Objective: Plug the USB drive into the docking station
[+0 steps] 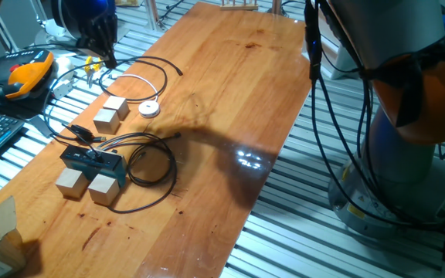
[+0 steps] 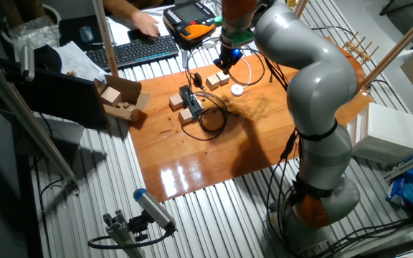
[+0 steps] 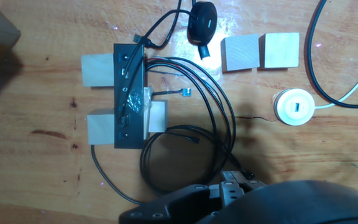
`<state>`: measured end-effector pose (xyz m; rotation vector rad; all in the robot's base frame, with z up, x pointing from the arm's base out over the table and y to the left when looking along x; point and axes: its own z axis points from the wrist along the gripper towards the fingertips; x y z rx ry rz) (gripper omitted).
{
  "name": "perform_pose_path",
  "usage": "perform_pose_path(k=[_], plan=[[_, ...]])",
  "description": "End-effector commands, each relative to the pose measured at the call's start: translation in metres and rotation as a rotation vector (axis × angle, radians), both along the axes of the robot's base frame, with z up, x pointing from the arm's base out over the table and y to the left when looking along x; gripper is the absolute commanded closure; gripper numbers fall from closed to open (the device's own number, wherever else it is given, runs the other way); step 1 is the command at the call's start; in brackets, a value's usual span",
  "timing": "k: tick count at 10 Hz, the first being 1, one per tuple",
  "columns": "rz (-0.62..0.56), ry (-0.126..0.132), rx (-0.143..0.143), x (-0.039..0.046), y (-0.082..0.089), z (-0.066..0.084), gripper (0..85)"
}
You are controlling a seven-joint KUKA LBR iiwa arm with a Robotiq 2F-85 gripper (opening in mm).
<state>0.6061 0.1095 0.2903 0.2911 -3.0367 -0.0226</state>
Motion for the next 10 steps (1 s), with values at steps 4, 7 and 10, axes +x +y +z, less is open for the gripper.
perform_pose_path(k=[4, 7, 10], plan=[[0.005, -0.006, -0.001, 0.0002, -0.0013, -0.0005, 85.0], [0.015, -0.005, -0.002, 0.0005, -0.0054, -0.0012, 85.0], [0.011, 0.006, 0.001, 0.0012, -0.0039, -0.0017, 85.0]])
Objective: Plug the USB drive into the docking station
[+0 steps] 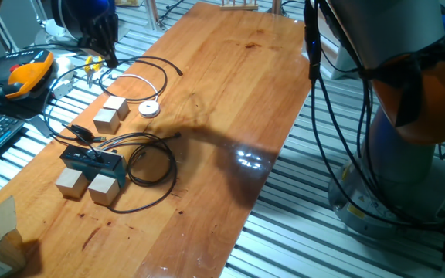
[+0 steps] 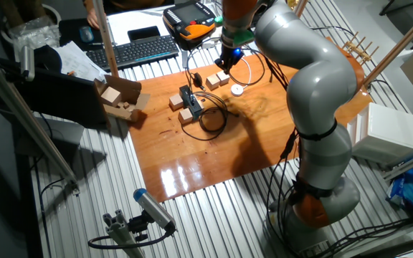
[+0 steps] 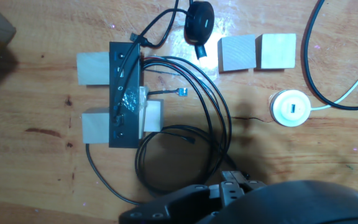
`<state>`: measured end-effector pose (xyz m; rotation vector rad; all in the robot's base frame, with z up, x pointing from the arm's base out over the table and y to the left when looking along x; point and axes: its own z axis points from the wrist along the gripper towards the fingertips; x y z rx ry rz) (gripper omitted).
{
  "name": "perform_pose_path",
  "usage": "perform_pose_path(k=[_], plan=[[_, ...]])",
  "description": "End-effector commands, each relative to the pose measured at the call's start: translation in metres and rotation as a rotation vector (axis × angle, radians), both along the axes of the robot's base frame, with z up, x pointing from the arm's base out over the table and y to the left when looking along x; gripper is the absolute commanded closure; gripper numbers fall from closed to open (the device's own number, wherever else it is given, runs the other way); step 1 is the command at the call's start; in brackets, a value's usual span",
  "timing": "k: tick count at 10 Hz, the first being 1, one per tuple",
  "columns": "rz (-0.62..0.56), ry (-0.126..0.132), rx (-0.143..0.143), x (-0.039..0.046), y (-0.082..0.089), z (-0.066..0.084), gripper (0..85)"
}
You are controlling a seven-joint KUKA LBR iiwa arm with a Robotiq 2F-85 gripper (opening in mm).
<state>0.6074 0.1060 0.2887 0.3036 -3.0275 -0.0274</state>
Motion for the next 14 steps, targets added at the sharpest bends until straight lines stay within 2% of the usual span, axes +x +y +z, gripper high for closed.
perform_pose_path(k=[1, 4, 14], plan=[[-0.001, 0.004, -0.001, 0.0004, 0.0014, -0.0006, 85.0], [0.002, 0.028, 0.007, -0.0016, 0.0027, -0.0002, 85.0], [0.002, 0.027, 0.012, -0.0042, 0.0038, -0.0017, 85.0]])
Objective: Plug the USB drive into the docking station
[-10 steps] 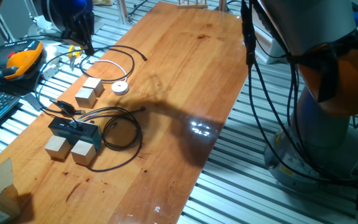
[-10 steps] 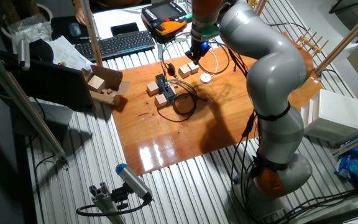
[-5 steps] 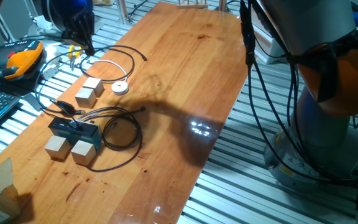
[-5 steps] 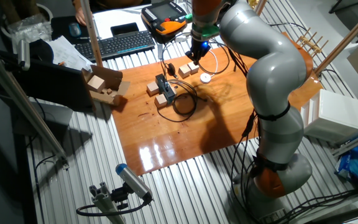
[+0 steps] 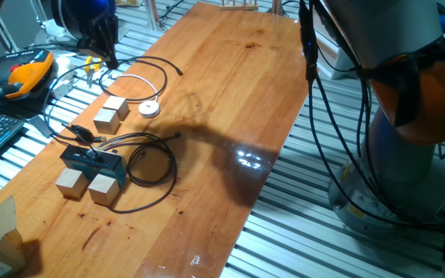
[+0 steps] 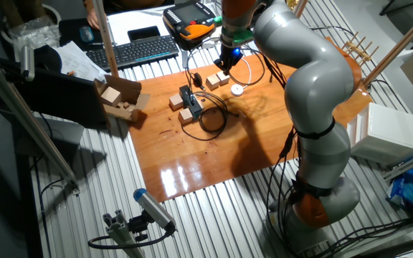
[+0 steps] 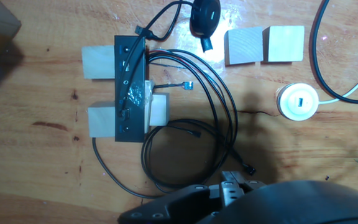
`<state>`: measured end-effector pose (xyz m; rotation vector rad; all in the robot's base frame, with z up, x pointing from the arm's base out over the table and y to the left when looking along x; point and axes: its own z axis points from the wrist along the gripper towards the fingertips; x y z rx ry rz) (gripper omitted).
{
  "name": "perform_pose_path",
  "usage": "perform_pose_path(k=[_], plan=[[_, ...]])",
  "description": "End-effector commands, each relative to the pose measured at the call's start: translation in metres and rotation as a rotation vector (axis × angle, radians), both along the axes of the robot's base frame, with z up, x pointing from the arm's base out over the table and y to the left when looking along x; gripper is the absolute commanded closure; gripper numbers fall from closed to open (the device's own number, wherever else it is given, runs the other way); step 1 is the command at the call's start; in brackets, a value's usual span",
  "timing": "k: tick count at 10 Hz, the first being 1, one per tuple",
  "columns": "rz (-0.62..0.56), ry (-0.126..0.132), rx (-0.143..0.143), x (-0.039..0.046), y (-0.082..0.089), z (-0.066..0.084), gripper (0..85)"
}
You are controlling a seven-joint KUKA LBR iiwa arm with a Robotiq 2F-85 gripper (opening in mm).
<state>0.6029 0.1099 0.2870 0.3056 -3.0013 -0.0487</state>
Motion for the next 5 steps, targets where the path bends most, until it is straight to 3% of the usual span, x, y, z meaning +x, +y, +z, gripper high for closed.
perform_pose_path(k=[1, 5], plan=[[0.0, 0.001, 0.0, -0.0012, 0.0001, 0.0004, 85.0], [-0.003, 0.003, -0.002, -0.0051, 0.0, 0.0007, 85.0]])
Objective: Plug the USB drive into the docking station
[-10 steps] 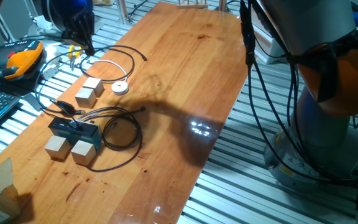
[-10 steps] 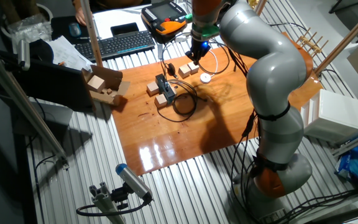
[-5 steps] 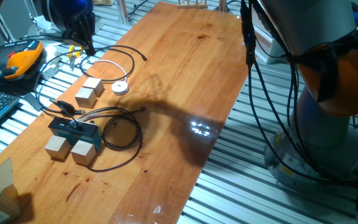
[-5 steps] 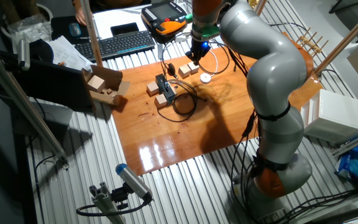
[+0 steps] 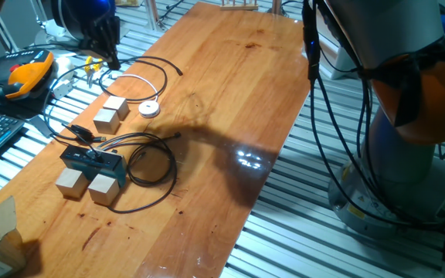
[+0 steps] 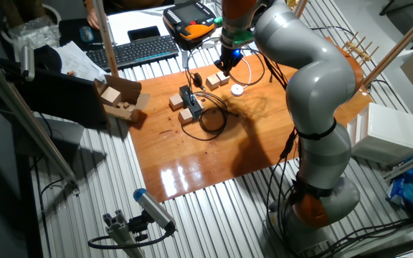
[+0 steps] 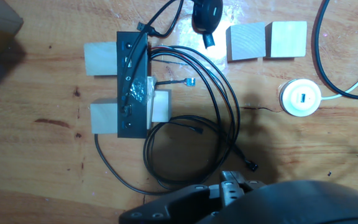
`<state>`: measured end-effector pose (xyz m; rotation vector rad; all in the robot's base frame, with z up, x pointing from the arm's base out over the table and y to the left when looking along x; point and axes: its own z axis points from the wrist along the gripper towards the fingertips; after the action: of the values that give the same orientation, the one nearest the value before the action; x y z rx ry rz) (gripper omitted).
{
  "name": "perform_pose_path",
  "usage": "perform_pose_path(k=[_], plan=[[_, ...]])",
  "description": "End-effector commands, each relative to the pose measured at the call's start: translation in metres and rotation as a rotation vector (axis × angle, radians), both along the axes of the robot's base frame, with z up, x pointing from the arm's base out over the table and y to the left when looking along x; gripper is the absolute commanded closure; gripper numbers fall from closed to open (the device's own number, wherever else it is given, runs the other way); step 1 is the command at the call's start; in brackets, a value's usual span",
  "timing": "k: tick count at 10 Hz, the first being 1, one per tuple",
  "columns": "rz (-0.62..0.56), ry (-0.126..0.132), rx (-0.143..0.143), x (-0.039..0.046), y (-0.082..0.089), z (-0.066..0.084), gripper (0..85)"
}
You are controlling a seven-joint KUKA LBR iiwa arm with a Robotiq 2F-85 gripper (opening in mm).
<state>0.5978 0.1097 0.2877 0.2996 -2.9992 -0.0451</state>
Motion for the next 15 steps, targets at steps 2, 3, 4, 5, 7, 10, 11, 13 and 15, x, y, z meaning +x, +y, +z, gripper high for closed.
perform_pose_path(k=[2, 3, 4, 5, 7, 10, 11, 13, 15], plan=[[-0.001, -0.001, -0.001, 0.0, -0.0008, -0.0004, 85.0], [-0.001, 0.001, 0.001, -0.0002, -0.0002, -0.0009, 85.0], [-0.001, 0.001, 0.001, -0.0002, 0.0, -0.0011, 85.0], [-0.001, 0.001, 0.001, -0.0003, 0.0003, -0.0012, 85.0], [-0.003, 0.001, 0.001, -0.0005, 0.0009, -0.0015, 85.0], [-0.002, 0.002, 0.002, -0.0013, 0.0008, -0.0015, 85.0], [-0.002, 0.002, 0.002, -0.0014, 0.0009, -0.0017, 85.0], [-0.004, 0.002, 0.002, -0.0015, 0.0014, -0.002, 85.0], [-0.006, 0.002, 0.002, -0.0018, 0.0016, -0.0025, 85.0]])
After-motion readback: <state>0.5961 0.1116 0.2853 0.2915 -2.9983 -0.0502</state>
